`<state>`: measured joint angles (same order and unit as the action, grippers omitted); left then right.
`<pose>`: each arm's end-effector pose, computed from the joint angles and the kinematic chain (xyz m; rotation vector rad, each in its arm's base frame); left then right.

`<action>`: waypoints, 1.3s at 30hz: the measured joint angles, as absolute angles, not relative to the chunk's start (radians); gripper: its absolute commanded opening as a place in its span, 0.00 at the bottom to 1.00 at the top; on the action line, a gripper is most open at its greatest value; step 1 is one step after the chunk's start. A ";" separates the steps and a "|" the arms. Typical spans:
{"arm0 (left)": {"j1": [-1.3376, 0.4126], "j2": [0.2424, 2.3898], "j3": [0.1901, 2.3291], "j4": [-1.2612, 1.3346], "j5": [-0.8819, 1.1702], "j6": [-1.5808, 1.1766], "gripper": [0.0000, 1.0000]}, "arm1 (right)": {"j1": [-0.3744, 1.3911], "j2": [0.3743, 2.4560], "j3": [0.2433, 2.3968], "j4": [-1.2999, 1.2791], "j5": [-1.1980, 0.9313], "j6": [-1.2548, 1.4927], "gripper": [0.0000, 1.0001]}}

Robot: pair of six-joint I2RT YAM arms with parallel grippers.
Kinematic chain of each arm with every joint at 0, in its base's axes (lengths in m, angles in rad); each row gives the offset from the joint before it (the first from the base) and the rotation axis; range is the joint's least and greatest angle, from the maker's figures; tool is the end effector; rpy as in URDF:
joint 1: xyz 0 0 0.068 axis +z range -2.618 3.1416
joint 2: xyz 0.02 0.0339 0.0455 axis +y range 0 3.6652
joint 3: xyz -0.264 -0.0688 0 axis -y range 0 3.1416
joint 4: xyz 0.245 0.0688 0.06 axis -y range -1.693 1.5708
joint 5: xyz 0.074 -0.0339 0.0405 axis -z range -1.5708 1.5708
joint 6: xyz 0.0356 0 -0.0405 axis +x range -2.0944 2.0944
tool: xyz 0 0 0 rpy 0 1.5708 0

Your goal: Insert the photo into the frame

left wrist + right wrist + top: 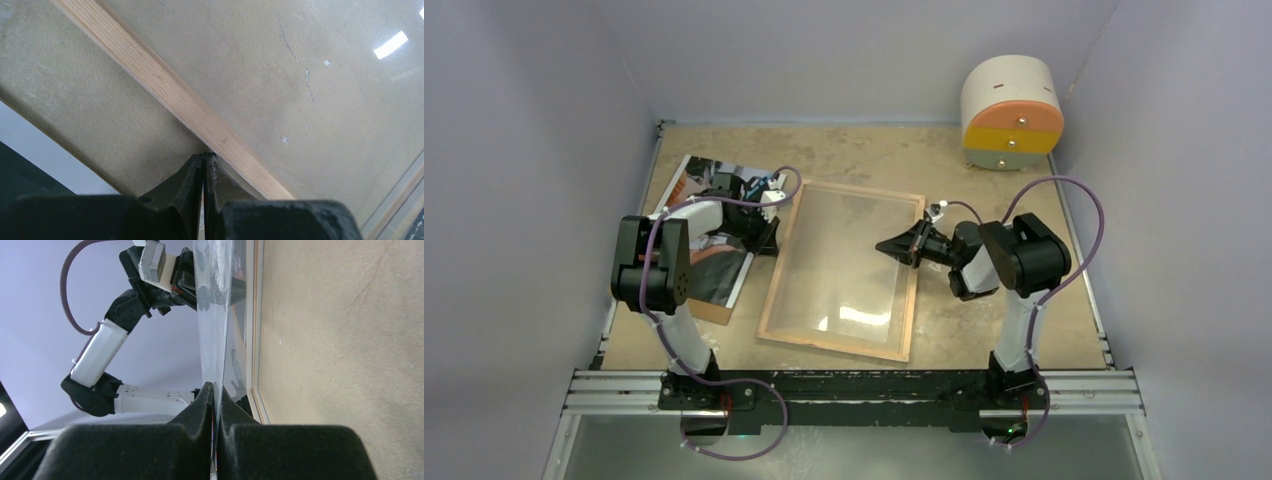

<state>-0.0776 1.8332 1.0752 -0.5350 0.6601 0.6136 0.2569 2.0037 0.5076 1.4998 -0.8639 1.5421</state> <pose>0.3330 -0.0478 0.1454 0.9992 2.4071 -0.7636 0.2891 0.1039 0.1137 0.4171 1.9642 1.9548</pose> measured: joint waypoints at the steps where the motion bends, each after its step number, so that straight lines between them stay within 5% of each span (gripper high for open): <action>1: -0.078 1.833 1.075 -0.535 0.660 0.614 0.09 | 0.257 2.000 0.506 1.504 -0.864 1.537 0.00; 30: -0.075 1.839 1.079 -0.534 0.664 0.603 0.07 | 0.235 2.024 0.546 1.436 -0.953 1.390 0.00; 39: -0.072 1.853 1.095 -0.542 0.674 0.587 0.05 | 0.245 2.030 0.562 1.515 -0.960 1.528 0.00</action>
<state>-0.0715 1.8530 1.0954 -0.5415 0.6739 0.5869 0.2451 2.0304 0.5617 1.5150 -0.9604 1.5284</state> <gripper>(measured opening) 0.059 0.005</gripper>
